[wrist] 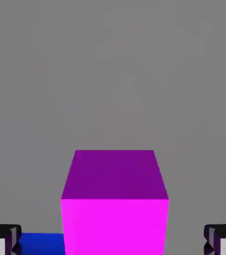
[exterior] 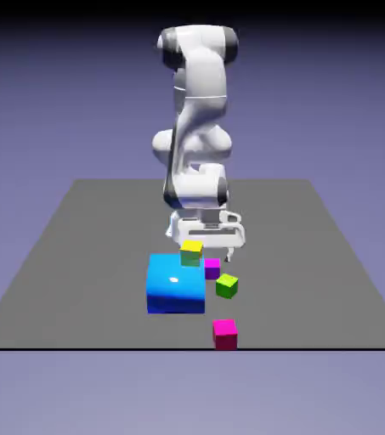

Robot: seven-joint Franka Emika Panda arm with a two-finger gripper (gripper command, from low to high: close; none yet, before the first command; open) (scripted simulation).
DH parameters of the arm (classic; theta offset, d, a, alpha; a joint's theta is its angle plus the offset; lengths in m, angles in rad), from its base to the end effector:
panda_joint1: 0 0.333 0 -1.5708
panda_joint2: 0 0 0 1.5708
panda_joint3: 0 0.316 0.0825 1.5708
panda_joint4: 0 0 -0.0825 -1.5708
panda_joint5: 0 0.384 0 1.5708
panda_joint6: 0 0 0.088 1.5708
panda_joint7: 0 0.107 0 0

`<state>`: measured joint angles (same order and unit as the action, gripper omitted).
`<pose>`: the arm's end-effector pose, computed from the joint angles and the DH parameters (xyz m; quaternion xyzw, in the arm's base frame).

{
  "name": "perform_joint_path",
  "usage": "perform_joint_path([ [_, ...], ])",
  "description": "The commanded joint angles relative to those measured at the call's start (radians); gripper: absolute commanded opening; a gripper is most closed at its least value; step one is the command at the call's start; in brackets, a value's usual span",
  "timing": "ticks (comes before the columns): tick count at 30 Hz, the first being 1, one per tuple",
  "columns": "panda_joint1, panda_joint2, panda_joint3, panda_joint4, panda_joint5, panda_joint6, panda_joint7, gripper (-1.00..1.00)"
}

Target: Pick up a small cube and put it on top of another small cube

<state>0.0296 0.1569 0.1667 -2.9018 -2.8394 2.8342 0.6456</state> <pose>0.1991 0.0603 0.1250 0.3652 0.9112 0.0740 0.1759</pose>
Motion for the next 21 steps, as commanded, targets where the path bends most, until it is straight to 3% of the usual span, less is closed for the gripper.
perform_joint_path([
  [1, 0.002, 0.036, -0.002, 0.011, -0.010, -0.025, 0.010, 0.00],
  [2, 0.004, 0.057, -0.002, 0.018, -0.016, -0.040, 0.016, 0.00],
  [3, 0.004, 0.057, -0.002, 0.018, -0.016, -0.040, 0.016, -1.00],
  [14, -0.018, -0.290, 0.012, -0.091, 0.082, 0.200, -0.079, -1.00],
  [19, 0.127, -0.337, 0.065, -0.008, 0.203, 0.061, -0.074, -1.00],
  [21, 0.182, -0.290, -0.006, 0.062, 0.239, 0.101, -0.110, -1.00],
])
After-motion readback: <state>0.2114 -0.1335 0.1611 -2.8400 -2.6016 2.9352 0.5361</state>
